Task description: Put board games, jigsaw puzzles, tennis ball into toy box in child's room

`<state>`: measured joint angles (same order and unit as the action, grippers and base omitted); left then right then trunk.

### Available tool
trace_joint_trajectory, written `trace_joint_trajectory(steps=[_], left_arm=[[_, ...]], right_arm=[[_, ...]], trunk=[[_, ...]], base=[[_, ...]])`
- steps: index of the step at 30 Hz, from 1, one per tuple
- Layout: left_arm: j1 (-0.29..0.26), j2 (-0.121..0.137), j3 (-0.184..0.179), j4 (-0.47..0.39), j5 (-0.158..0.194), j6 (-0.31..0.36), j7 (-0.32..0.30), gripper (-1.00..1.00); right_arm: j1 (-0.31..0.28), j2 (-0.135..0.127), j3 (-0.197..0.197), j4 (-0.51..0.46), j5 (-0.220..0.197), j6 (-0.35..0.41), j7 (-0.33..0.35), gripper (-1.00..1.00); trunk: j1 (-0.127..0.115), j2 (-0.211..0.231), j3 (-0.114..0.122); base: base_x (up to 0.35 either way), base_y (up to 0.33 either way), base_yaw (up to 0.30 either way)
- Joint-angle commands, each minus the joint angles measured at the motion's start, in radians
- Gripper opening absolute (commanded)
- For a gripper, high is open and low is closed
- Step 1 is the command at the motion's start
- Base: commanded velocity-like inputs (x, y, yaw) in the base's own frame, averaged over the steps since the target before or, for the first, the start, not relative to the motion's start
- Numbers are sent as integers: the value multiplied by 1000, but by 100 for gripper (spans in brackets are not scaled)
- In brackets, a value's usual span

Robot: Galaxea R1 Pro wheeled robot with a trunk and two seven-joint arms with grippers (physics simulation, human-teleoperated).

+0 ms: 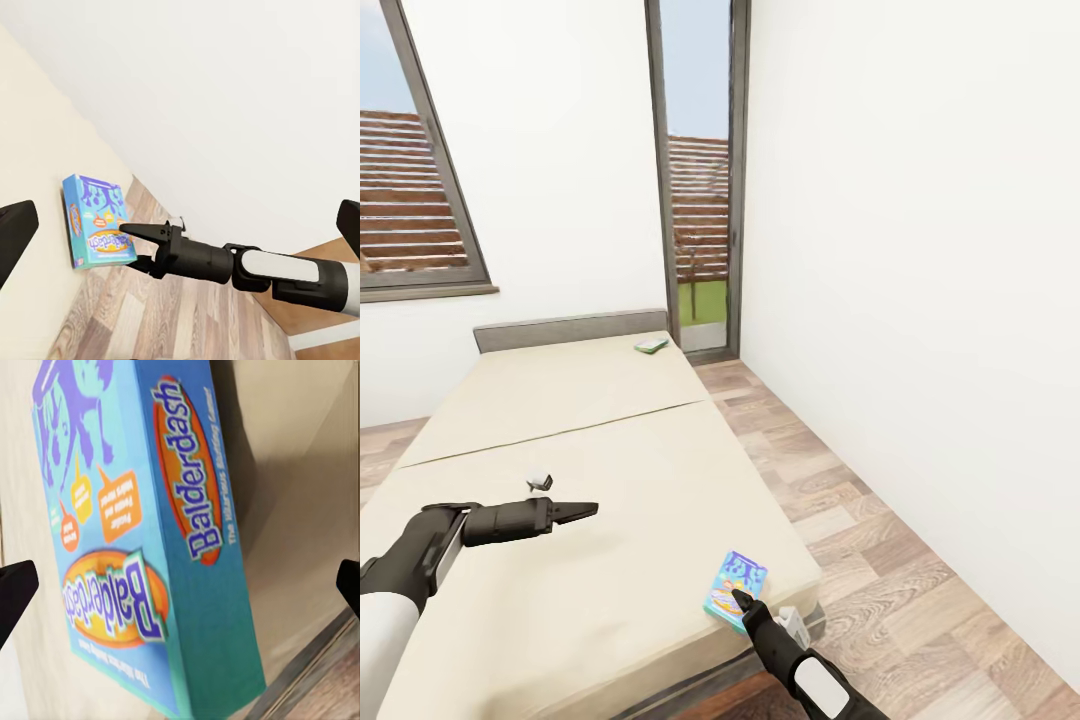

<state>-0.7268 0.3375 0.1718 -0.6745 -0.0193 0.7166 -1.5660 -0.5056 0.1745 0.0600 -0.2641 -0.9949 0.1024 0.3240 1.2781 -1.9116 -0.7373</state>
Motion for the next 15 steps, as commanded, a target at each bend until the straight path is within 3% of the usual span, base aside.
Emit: trace_joint_trajectory(steps=[1,3,4,15], left_arm=[[0,1,1,0,-2,11,-5,100],[0,0,1,0,-2,11,-5,100],[0,0,1,0,-2,11,-5,100],[0,1,2,0,-2,11,-5,100]], right_arm=[[-1,0,3,0,-8,2,1,100],[-1,0,3,-1,-8,2,1,100],[-1,0,3,-1,-8,2,1,-100],[-1,0,4,-3,-7,3,1,-100]], trunk=[[0,0,-1],[0,0,-1],[0,0,-1],[0,0,-1]], base=[[0,-16,0],[0,-12,0],[0,-7,0],[0,-1,0]])
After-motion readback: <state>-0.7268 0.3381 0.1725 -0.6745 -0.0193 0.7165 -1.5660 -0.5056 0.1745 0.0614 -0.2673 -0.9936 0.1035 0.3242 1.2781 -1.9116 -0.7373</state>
